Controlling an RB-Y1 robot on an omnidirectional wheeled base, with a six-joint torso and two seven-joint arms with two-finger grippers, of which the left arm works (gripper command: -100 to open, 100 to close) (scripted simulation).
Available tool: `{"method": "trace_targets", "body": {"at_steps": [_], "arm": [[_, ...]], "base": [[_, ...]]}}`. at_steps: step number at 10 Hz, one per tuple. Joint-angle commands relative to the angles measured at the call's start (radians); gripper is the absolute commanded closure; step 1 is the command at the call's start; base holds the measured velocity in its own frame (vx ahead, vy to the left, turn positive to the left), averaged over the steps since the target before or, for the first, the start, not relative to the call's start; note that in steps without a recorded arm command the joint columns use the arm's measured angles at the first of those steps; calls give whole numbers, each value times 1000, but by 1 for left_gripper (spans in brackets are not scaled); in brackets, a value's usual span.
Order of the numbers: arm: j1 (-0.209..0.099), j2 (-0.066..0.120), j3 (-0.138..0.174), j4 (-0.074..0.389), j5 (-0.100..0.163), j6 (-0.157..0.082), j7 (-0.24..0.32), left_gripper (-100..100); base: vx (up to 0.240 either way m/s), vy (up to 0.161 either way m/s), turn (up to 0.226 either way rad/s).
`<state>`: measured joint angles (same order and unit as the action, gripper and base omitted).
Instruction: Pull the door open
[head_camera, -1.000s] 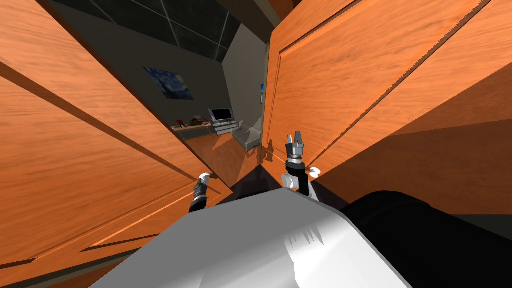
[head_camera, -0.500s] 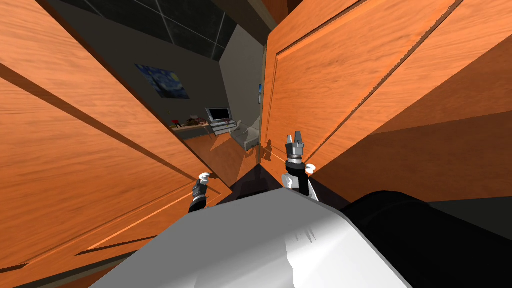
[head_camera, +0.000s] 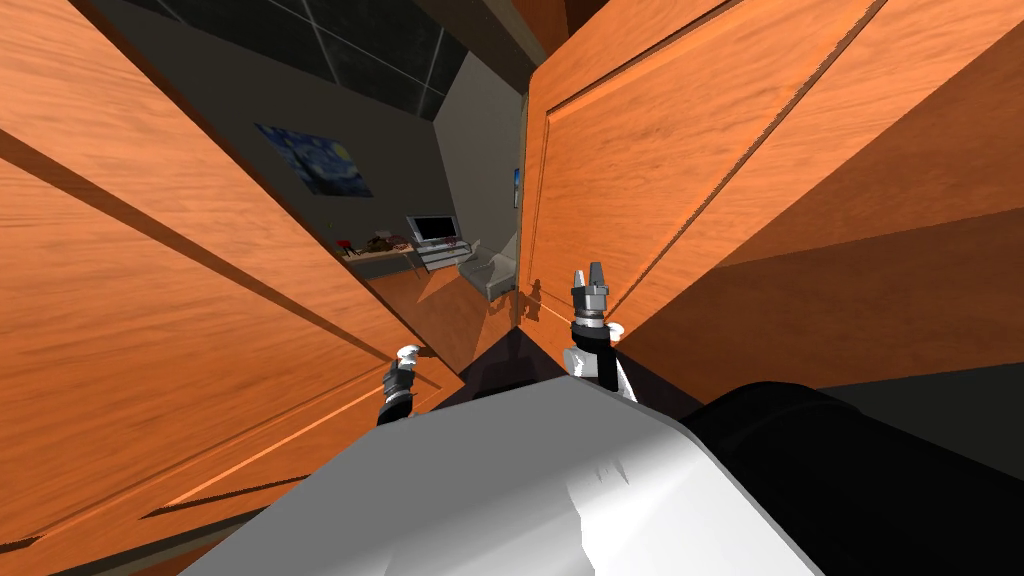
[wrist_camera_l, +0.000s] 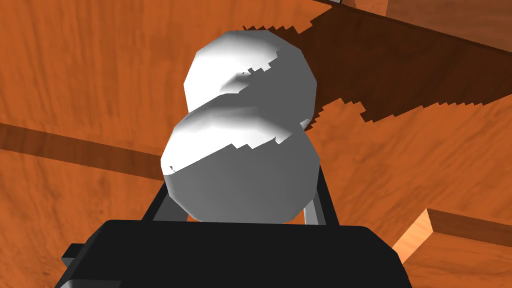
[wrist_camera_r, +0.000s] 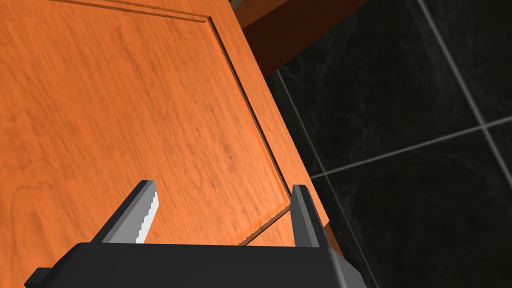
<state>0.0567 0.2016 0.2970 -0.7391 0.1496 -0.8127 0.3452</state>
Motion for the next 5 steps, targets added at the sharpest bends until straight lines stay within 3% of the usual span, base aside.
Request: {"method": "trace_targets", "body": {"at_steps": [1,5], "arm": [[-8,-5,-9,-9,15,0,50,100],[-13,-3,-13,-3,37,1,147,100]], "base": [[-71,5,-99],[-44,7,-46]]}}
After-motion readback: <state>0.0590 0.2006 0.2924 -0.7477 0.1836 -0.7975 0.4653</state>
